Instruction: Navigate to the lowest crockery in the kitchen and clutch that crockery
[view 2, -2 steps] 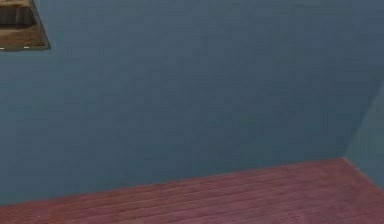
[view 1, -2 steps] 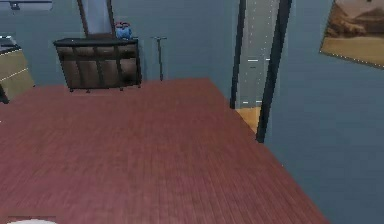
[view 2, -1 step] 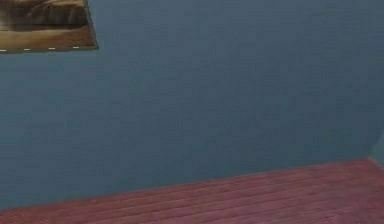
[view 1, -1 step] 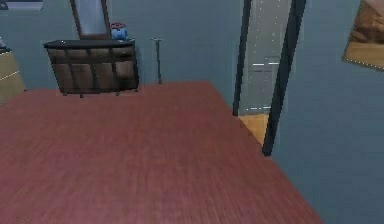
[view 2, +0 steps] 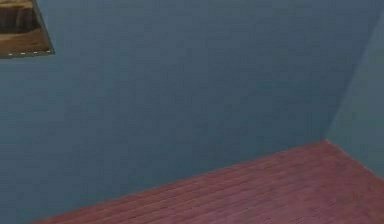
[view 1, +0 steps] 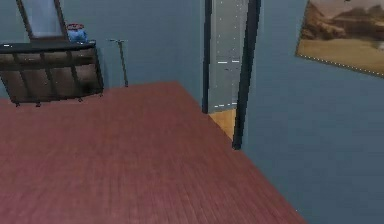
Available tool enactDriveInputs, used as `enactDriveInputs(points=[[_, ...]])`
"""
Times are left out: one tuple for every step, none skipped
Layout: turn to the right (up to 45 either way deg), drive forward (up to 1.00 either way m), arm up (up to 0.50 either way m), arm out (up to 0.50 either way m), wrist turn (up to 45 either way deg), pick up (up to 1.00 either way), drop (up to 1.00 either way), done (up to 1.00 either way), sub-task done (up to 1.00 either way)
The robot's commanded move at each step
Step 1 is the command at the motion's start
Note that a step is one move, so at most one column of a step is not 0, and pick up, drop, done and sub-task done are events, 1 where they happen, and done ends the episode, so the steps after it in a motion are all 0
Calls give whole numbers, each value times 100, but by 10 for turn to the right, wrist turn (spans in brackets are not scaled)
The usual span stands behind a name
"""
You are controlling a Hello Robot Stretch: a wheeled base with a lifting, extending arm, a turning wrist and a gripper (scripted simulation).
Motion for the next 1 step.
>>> enactDriveInputs(points=[[0, 100, 0, 0, 0, 0, 0, 0, 0]])
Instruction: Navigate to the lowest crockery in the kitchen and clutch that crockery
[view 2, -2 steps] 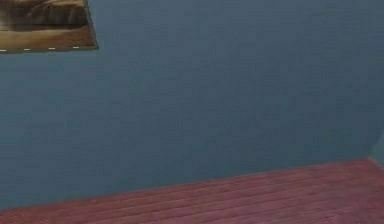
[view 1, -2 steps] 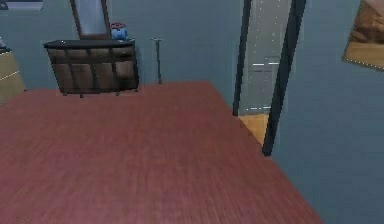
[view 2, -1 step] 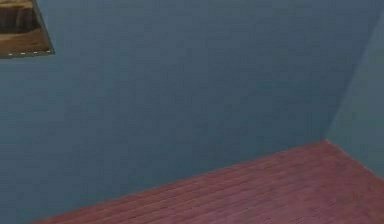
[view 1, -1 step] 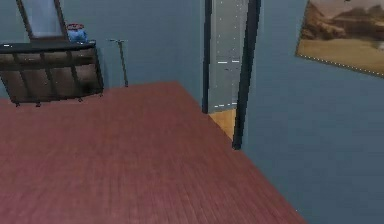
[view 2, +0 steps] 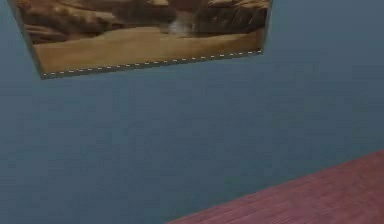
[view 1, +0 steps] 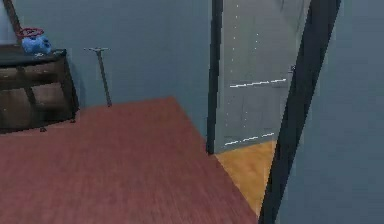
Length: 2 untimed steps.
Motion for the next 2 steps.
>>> enactDriveInputs(points=[[0, 100, 0, 0, 0, 0, 0, 0, 0], [0, 20, 0, 0, 0, 0, 0, 0, 0]])
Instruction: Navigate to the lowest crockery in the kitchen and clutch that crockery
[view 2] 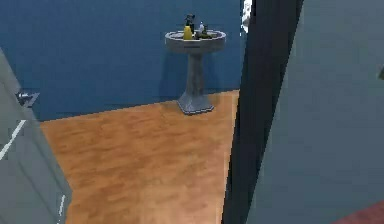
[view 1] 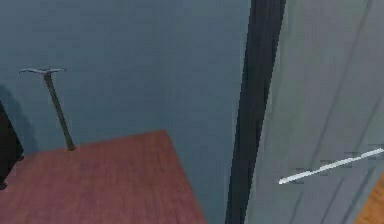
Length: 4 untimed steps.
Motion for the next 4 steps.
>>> enactDriveInputs(points=[[450, 0, 0, 0, 0, 0, 0, 0, 0], [210, 0, 0, 0, 0, 0, 0, 0, 0], [30, 0, 0, 0, 0, 0, 0, 0, 0], [-90, 0, 0, 0, 0, 0, 0, 0, 0]])
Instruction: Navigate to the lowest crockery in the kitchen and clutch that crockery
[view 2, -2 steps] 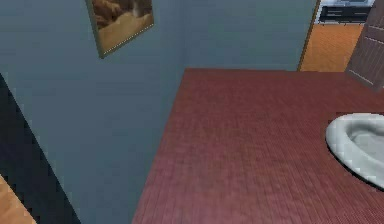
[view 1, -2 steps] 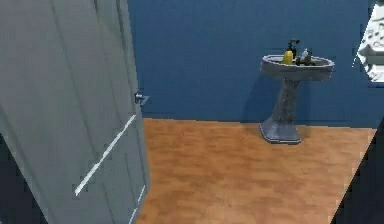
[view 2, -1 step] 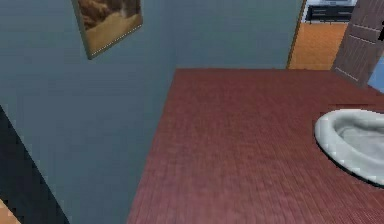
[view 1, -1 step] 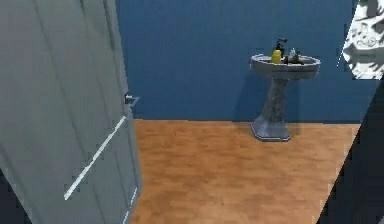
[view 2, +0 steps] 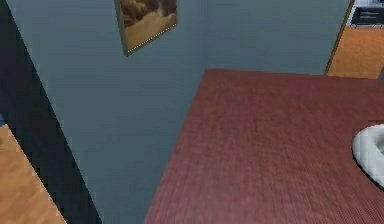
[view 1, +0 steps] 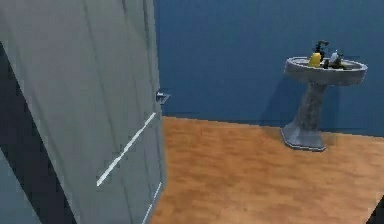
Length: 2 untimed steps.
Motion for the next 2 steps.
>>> enactDriveInputs(points=[[0, 60, 0, 0, 0, 0, 0, 0, 0], [450, 0, 0, 0, 0, 0, 0, 0, 0]])
